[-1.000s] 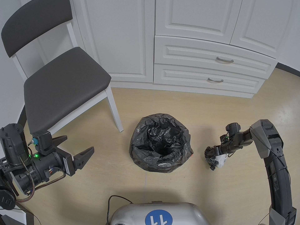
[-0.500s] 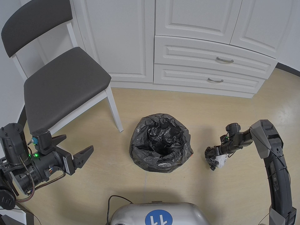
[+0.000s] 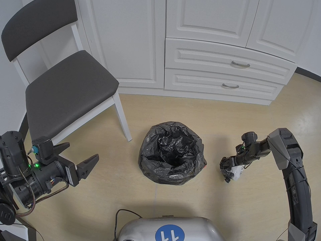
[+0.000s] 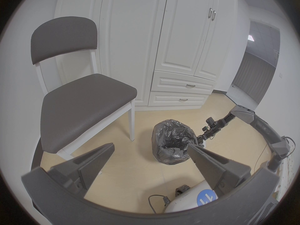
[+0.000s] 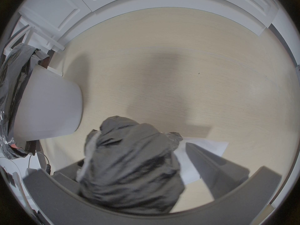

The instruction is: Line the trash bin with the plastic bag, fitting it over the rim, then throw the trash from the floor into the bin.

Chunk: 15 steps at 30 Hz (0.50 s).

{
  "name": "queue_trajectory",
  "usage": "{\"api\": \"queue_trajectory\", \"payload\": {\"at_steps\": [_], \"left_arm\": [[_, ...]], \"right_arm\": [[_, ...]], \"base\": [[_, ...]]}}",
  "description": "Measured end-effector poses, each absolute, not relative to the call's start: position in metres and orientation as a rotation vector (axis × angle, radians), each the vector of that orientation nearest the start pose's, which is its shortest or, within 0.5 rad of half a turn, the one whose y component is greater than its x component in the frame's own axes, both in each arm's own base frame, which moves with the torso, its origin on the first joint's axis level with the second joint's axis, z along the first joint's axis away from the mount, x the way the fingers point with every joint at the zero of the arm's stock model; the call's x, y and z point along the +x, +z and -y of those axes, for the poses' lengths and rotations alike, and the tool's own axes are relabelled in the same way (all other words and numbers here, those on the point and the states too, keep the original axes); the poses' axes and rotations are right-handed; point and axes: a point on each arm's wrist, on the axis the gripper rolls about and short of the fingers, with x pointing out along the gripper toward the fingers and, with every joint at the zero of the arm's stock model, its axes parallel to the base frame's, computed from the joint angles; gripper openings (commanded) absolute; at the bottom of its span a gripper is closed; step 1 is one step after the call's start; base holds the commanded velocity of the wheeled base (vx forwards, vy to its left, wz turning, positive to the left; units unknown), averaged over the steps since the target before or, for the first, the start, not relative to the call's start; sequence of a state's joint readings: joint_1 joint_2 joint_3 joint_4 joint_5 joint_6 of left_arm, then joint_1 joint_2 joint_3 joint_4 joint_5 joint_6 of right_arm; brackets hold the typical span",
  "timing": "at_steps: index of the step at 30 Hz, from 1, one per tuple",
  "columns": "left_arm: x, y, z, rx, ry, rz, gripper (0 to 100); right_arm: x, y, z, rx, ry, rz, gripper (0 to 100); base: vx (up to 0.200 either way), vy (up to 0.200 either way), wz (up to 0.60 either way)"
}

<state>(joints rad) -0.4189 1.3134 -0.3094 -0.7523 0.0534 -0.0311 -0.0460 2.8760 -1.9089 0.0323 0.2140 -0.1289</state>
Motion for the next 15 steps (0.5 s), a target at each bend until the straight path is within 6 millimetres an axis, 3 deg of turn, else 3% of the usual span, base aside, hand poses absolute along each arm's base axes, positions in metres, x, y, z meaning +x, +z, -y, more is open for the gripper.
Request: {"api": "queue_trajectory", "payload": {"at_steps": [15], "left_arm": [[0.1656,0.1619,0.0718,0.035,-0.335,-0.228,100]], "right_arm": [[0.5012,-0.1054,0.0197,0.038,0.215,-0.98,0]], "base": [[0.0,0.0,0.0]]}}
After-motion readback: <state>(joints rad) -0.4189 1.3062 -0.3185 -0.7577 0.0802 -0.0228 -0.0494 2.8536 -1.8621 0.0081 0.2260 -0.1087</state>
